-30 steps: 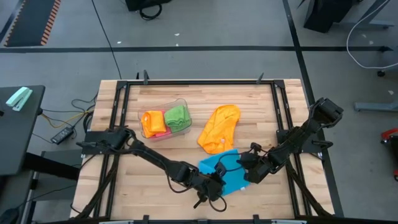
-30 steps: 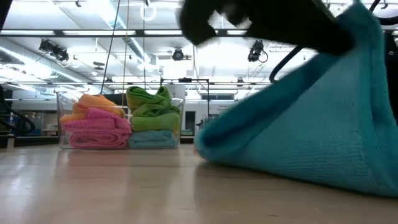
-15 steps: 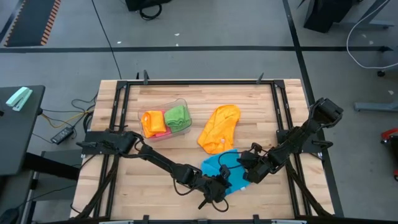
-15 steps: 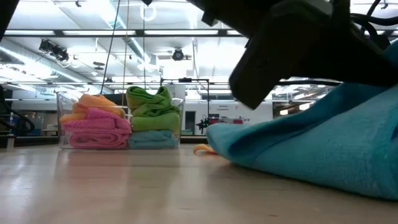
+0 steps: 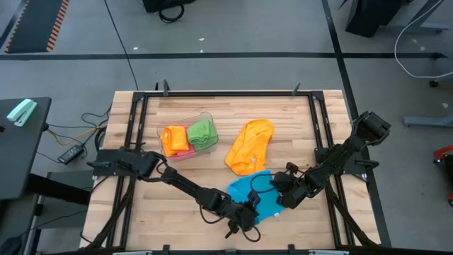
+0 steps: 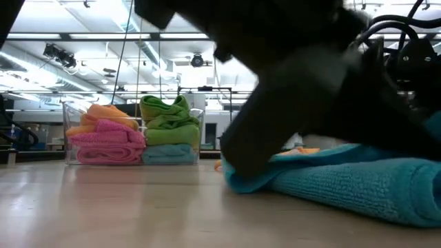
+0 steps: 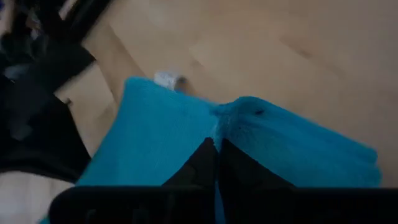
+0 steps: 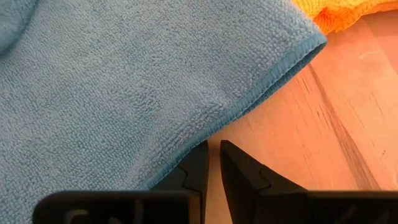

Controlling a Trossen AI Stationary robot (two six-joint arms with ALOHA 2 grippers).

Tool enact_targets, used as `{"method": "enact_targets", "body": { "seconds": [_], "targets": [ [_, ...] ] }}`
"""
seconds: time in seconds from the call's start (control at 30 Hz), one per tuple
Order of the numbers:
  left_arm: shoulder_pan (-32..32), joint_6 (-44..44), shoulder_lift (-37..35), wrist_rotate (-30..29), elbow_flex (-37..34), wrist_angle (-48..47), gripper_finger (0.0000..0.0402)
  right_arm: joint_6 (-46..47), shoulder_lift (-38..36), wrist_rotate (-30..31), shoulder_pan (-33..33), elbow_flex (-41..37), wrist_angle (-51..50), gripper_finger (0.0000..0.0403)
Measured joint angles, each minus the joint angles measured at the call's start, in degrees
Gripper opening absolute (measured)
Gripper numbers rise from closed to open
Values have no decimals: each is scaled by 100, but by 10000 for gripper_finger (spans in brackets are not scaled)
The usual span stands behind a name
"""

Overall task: Fold microfiber towels
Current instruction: Fold the blue microfiber towel

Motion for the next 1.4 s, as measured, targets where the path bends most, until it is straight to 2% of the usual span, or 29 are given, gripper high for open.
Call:
{"method": "enact_targets", "body": {
  "seconds": [0.23,0.47,0.6,0.73,0.93,1.23,1.4],
  "targets": [
    [48,-128,25,-17,-1,30,37,-22,0,0,0,0,2,48],
    [-5,-130,25,-92,-1,73,112,-22,0,2,-1,-1,4,48],
    [-110,-23,-7,-644,-1,7,158,-21,0,0,3,-1,4,48],
    [-307,187,-204,-1249,-1,-78,181,-22,0,2,5,-1,4,48],
    [-594,35,-550,-1481,1,-796,177,-22,0,2,5,0,4,48],
    [-609,-1975,-758,-1458,0,-3377,142,-21,-2,2,7,1,4,48],
    [-625,-1821,-716,-1468,-3,-4077,138,-11,0,2,7,1,2,48]
  ]
}}
